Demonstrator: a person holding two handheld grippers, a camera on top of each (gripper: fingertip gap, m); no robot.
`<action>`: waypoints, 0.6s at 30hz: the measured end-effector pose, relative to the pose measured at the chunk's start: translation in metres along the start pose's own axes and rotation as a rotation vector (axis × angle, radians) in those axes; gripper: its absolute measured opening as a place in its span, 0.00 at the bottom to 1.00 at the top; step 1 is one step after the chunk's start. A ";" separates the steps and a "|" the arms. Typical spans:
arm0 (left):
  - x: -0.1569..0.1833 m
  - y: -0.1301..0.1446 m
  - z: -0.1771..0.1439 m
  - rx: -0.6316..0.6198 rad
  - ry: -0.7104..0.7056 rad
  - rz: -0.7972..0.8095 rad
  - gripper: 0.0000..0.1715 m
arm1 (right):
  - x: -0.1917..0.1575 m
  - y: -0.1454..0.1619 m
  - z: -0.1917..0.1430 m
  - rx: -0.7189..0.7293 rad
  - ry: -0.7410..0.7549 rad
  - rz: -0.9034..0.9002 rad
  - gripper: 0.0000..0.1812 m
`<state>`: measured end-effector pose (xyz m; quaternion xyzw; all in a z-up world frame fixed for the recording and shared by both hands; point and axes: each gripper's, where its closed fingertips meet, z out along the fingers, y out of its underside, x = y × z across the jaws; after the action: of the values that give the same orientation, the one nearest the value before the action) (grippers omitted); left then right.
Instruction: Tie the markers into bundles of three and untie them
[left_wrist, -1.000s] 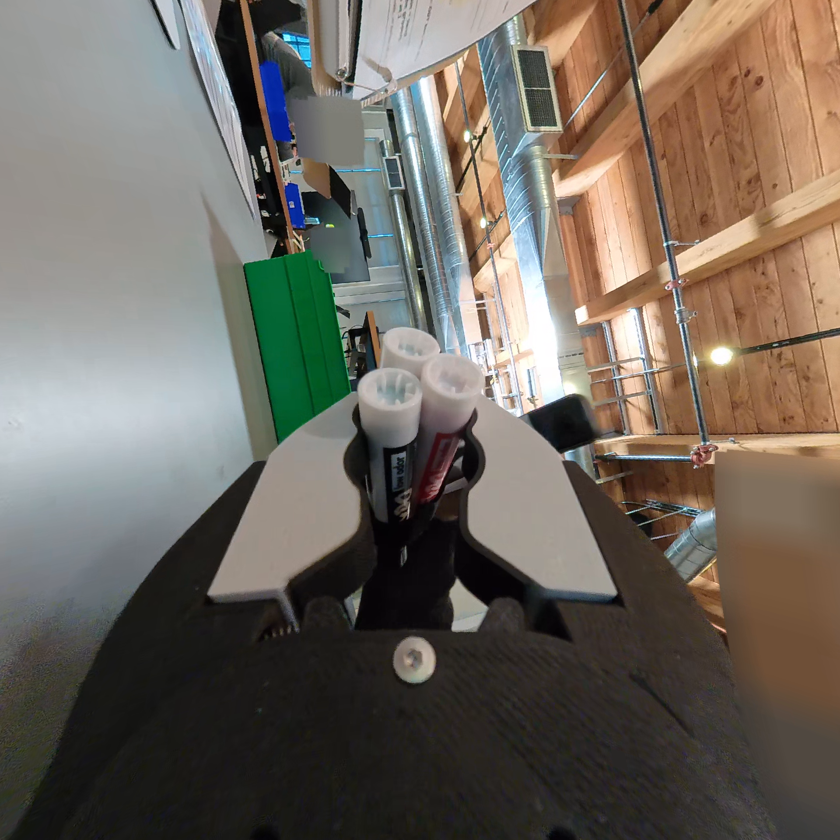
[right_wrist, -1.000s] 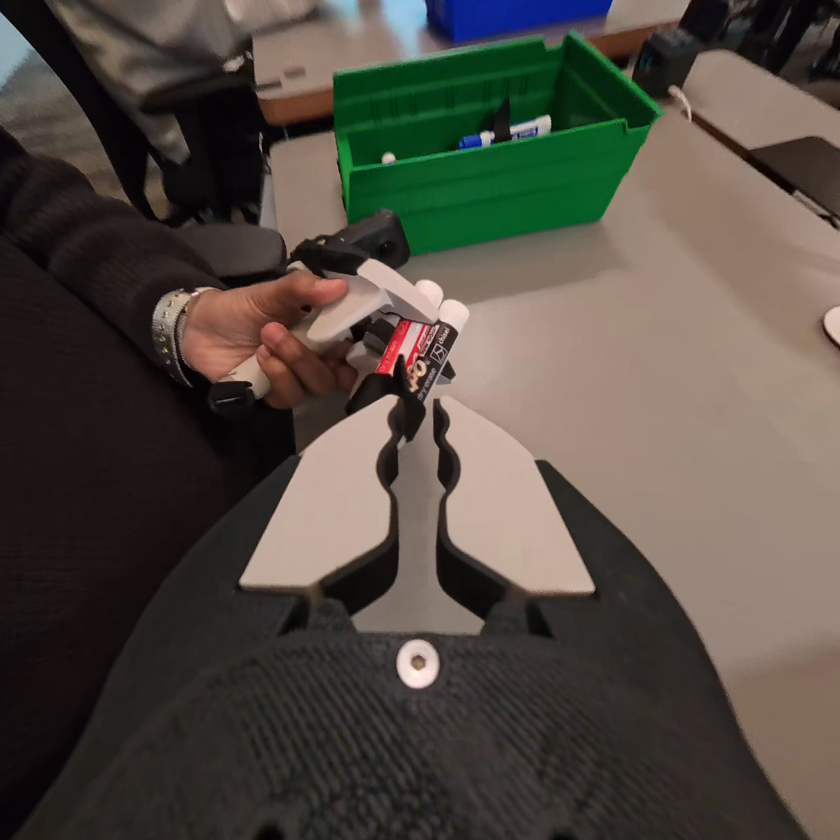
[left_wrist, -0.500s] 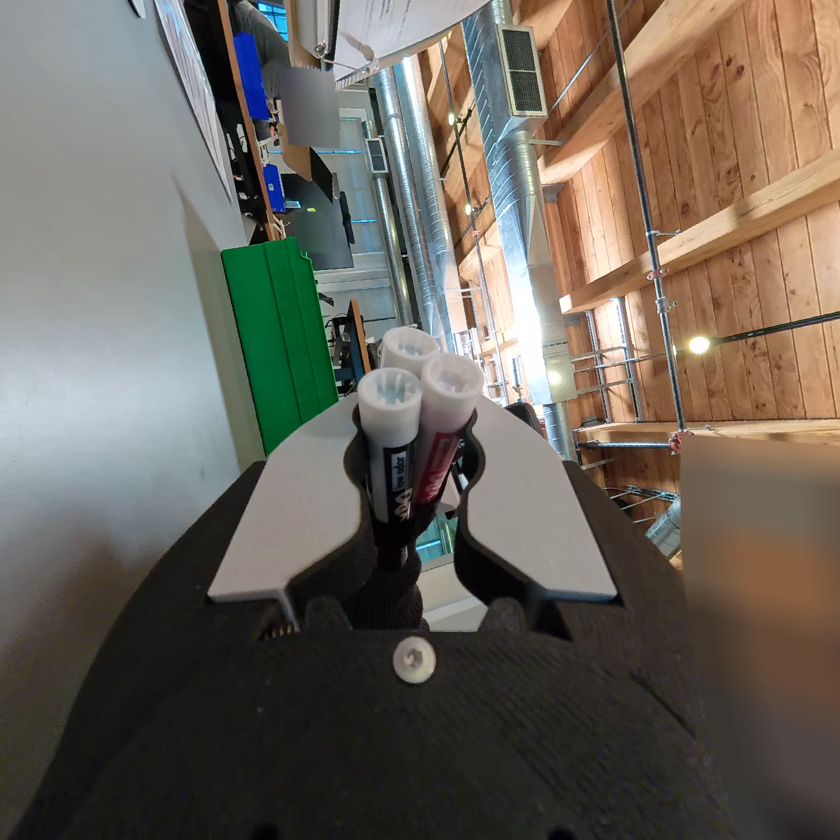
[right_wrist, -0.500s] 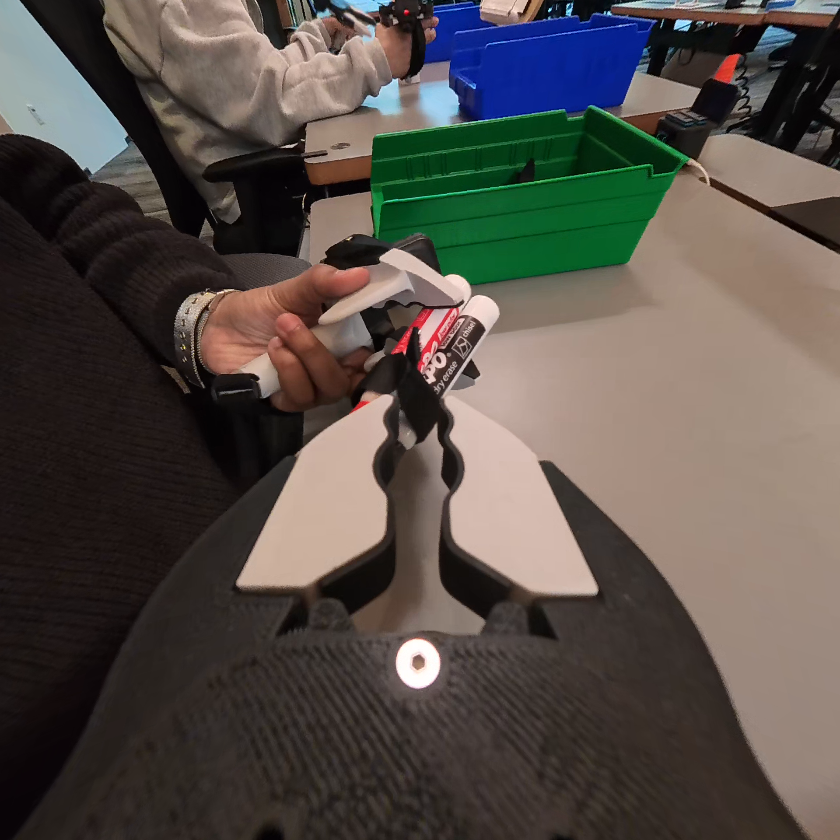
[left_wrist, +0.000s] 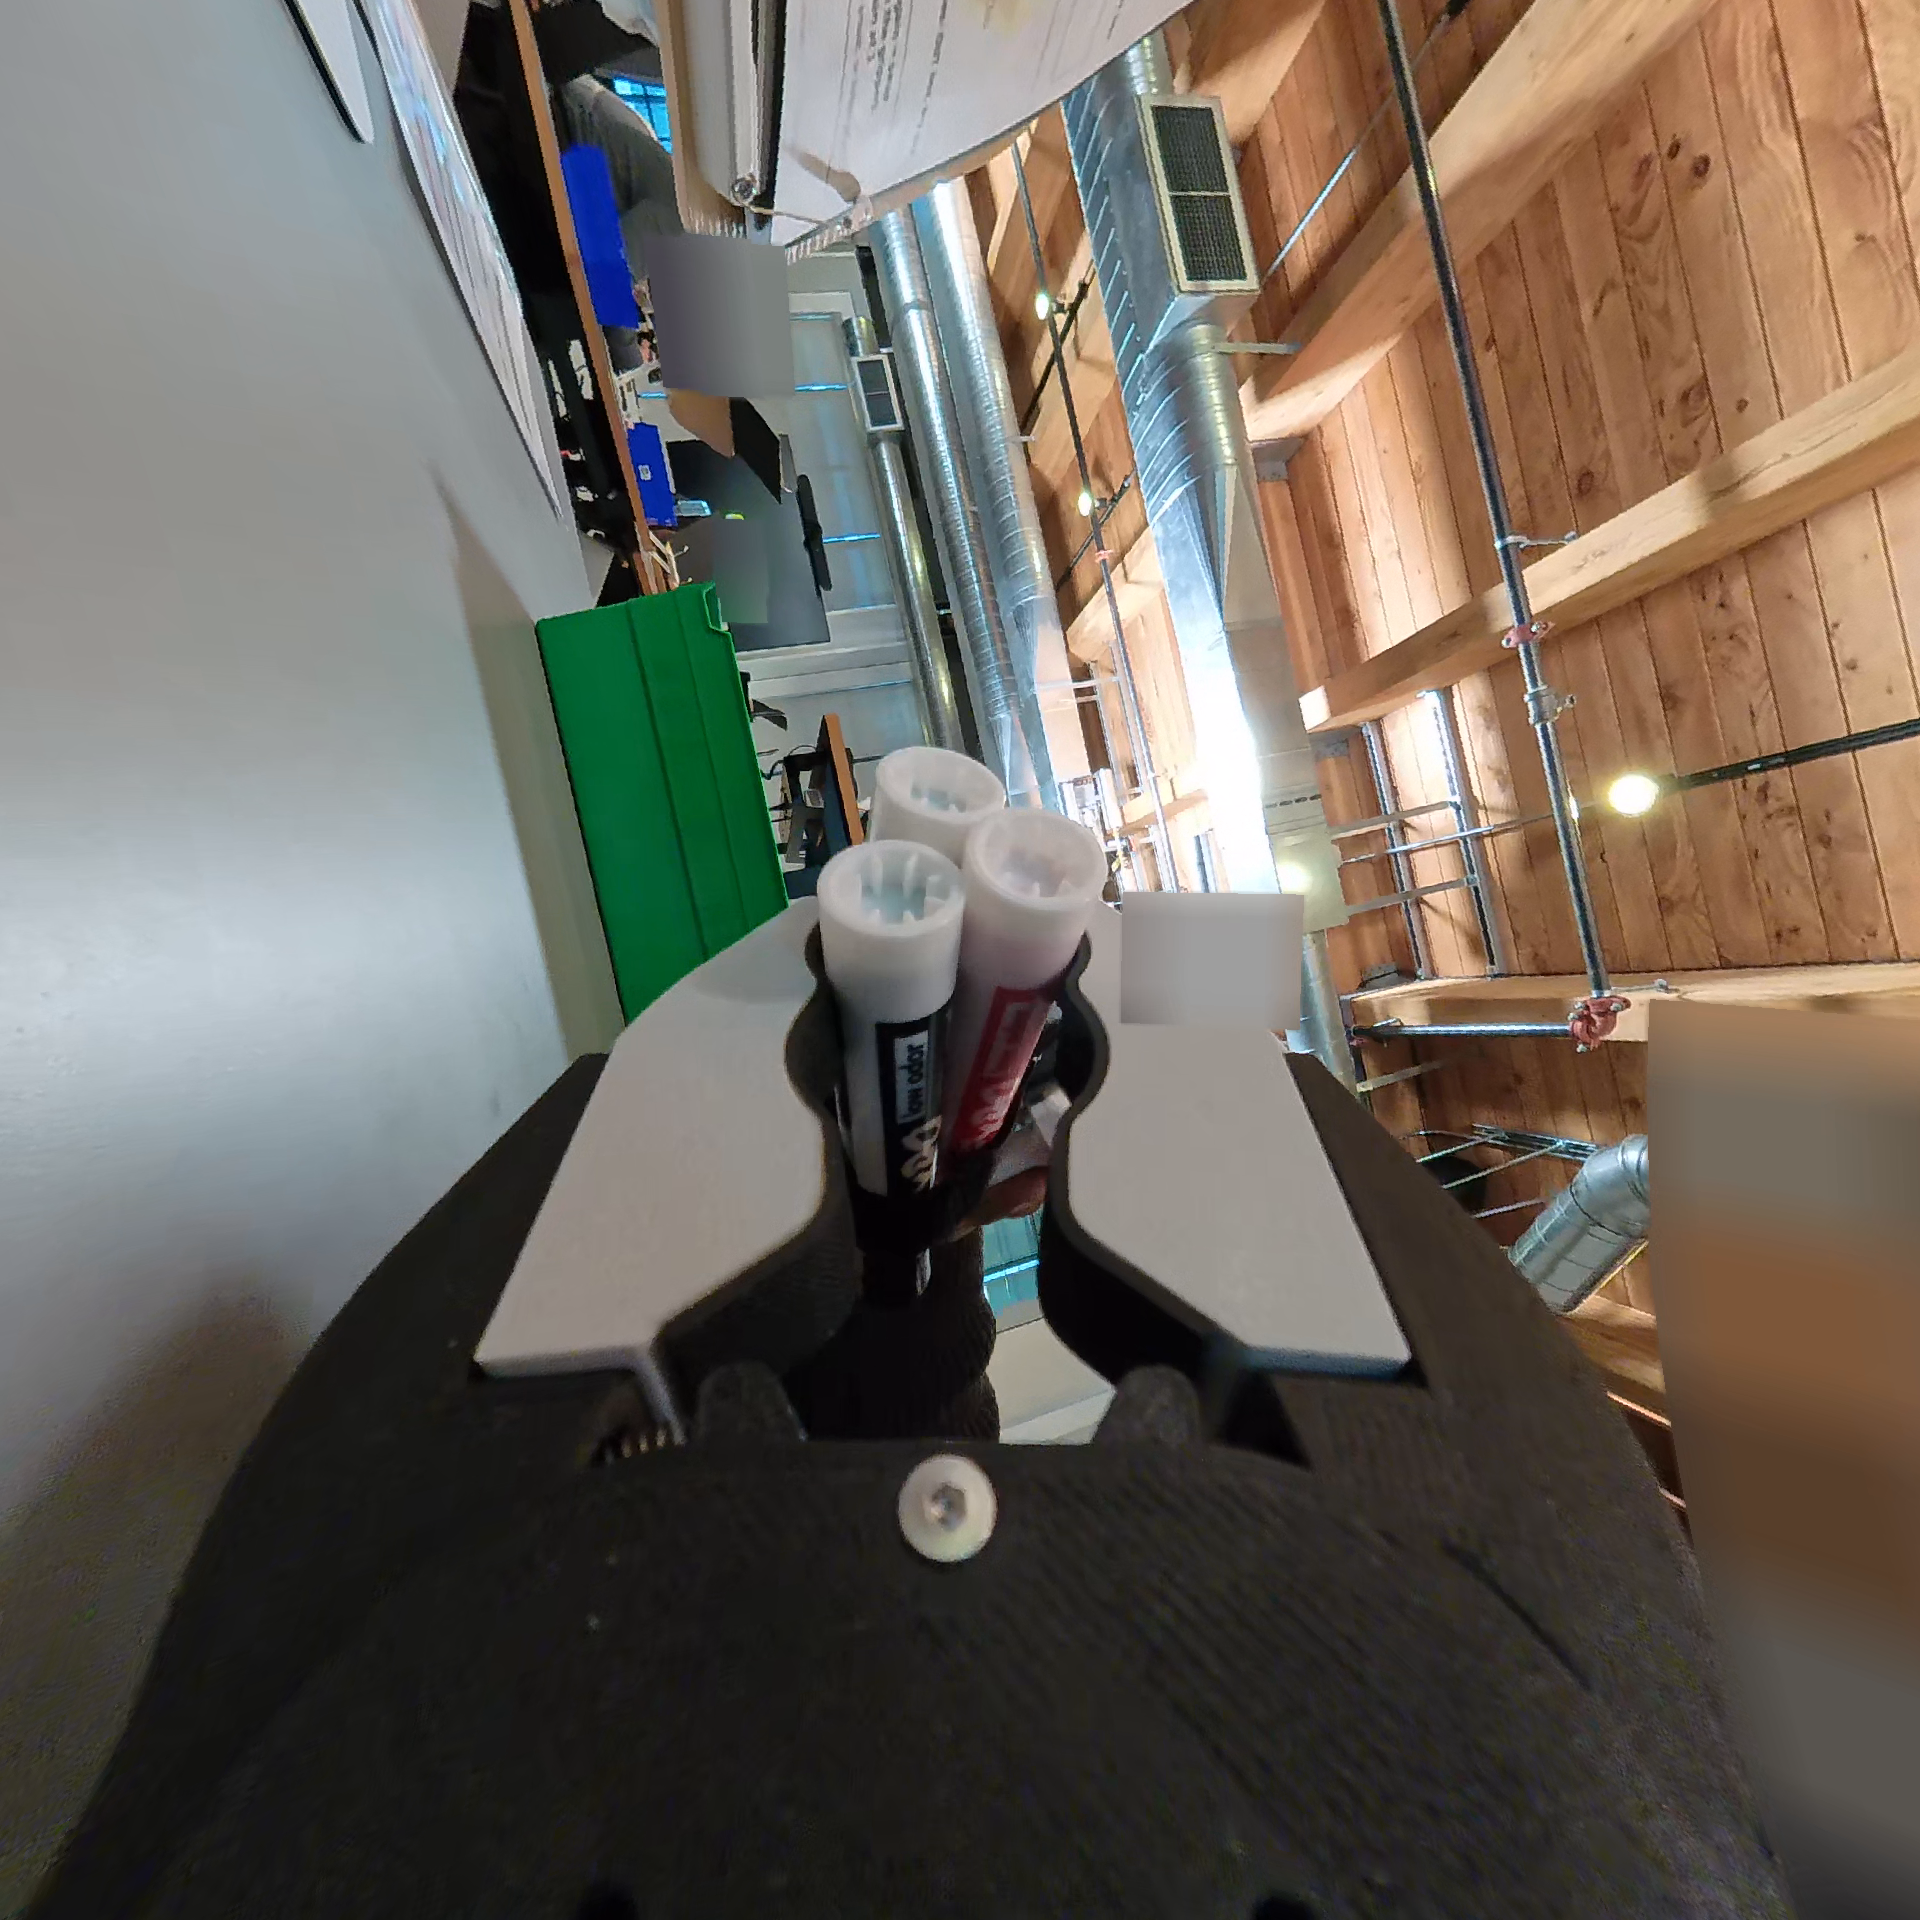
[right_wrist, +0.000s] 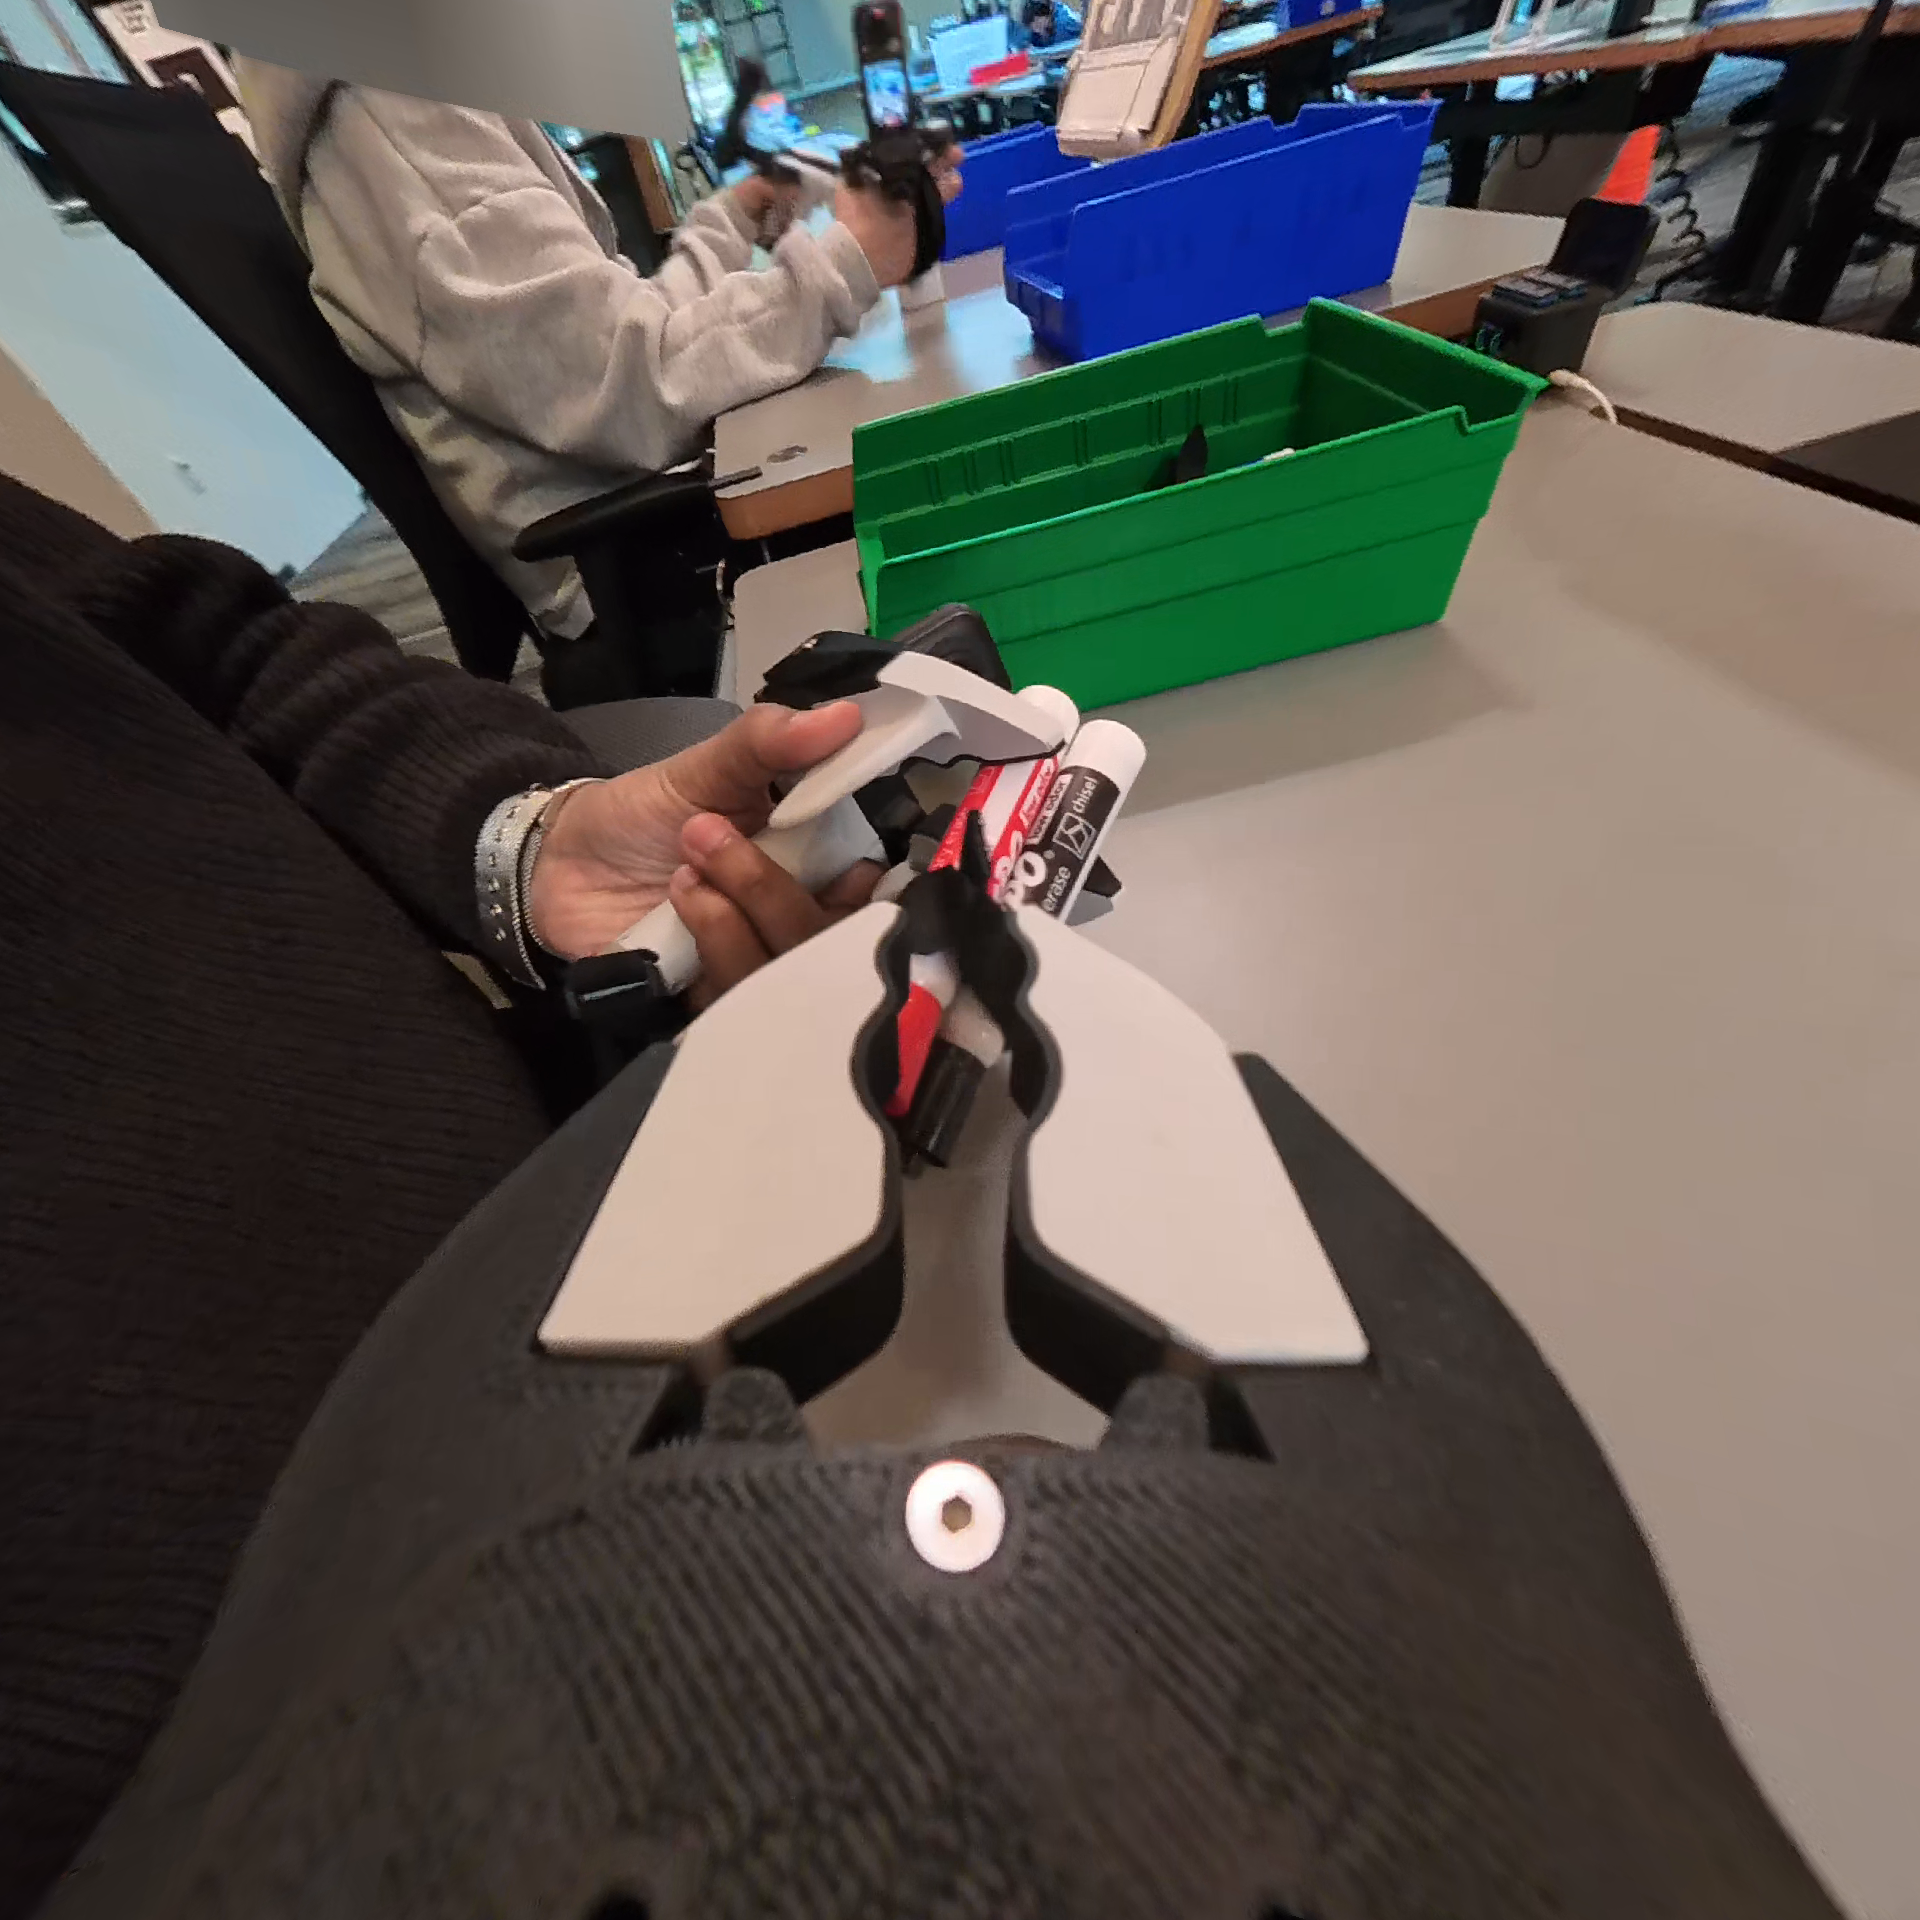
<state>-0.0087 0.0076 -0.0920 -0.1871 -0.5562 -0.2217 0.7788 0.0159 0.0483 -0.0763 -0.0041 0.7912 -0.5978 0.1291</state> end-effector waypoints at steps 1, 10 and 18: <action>0.000 0.000 0.000 -0.002 0.001 -0.001 0.22 | 0.002 0.001 0.001 -0.007 0.018 0.004 0.09; -0.001 -0.005 -0.002 0.022 -0.018 0.026 0.22 | 0.004 0.001 0.006 -0.043 0.094 -0.064 0.01; 0.000 -0.013 -0.005 0.057 -0.060 0.089 0.22 | -0.005 0.001 0.012 -0.081 0.185 -0.243 0.00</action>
<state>-0.0118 -0.0061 -0.0929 -0.1961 -0.5763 -0.1653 0.7760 0.0232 0.0376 -0.0791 -0.0498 0.8170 -0.5742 -0.0178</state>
